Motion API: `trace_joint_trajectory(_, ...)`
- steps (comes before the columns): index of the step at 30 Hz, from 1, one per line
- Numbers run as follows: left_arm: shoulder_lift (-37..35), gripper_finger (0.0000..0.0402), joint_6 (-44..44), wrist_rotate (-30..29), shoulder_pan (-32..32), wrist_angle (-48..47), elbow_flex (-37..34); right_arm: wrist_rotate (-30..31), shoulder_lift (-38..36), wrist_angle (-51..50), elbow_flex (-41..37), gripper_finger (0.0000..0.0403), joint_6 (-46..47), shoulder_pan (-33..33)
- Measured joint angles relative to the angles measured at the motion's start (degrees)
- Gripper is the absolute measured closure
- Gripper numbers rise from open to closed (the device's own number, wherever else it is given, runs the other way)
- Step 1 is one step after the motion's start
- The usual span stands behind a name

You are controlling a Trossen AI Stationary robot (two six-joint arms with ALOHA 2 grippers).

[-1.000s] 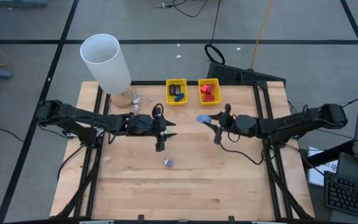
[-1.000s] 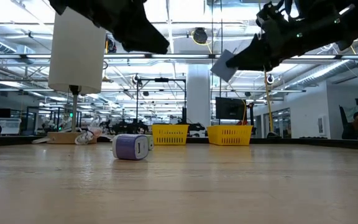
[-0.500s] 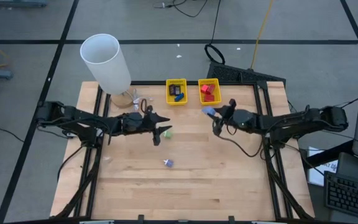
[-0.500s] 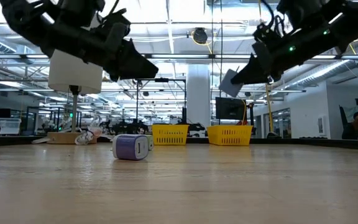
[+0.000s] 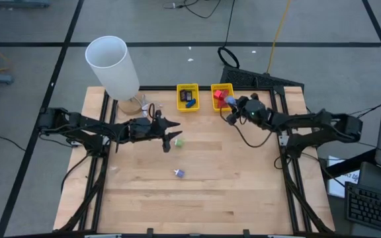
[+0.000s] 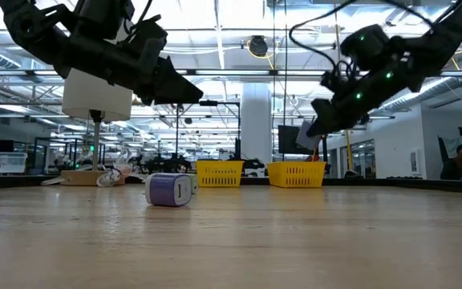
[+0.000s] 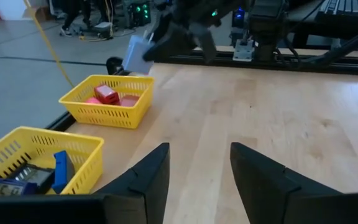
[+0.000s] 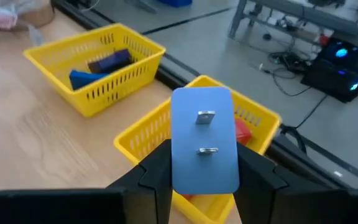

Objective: Pick & Place Office items
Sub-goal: Put the light blue charger adapter into the right yellow bin

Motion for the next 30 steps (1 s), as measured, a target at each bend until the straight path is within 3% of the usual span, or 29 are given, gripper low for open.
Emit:
trace_joint_trajectory(10,0.0,0.0200,-0.1,-3.0,0.1,0.0,0.0,-1.3,8.2,7.8,0.0,0.0283,-2.6,-3.5)
trace_joint_trajectory(30,0.0,0.0183,-1.0,-2.9,0.1,0.0,0.0,-1.5,8.5,8.0,0.0,0.0278,-3.0,-6.3)
